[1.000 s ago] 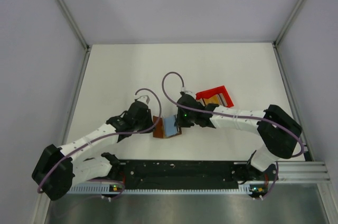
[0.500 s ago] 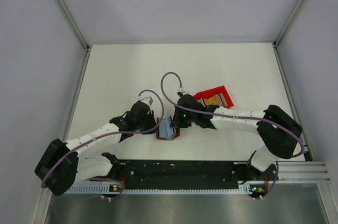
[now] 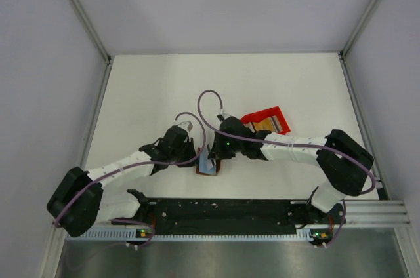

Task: Put the credit cards into the card holder
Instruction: Insert the credit card into the card holder.

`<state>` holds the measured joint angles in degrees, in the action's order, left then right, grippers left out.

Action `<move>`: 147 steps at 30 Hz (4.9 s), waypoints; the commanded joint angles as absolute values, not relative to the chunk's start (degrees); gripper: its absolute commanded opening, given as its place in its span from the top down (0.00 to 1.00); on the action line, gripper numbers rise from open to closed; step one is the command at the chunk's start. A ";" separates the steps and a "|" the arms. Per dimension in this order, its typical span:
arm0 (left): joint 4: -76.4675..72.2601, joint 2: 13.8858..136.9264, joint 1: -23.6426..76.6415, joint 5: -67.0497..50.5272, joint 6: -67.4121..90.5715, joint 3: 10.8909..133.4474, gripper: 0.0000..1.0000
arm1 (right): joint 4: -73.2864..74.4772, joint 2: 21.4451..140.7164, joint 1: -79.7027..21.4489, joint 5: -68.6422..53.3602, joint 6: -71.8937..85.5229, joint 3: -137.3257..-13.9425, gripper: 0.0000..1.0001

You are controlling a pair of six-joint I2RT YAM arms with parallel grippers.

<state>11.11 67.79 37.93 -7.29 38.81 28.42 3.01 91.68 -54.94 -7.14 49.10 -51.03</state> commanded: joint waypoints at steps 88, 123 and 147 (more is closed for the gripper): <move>7.47 66.18 38.06 -5.27 42.45 22.23 1.00 | -25.24 92.56 -52.73 -2.65 58.54 -28.21 1.00; 5.36 66.18 38.06 -5.89 44.65 21.71 1.00 | -8.26 95.80 -55.63 -4.84 58.19 -37.26 0.95; 6.42 65.57 38.06 -5.98 43.77 22.24 1.00 | 4.84 92.11 -56.34 1.41 51.50 -43.85 0.53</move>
<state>5.74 65.54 37.98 -6.28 44.86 21.85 0.86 90.24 -55.70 0.30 53.82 -42.17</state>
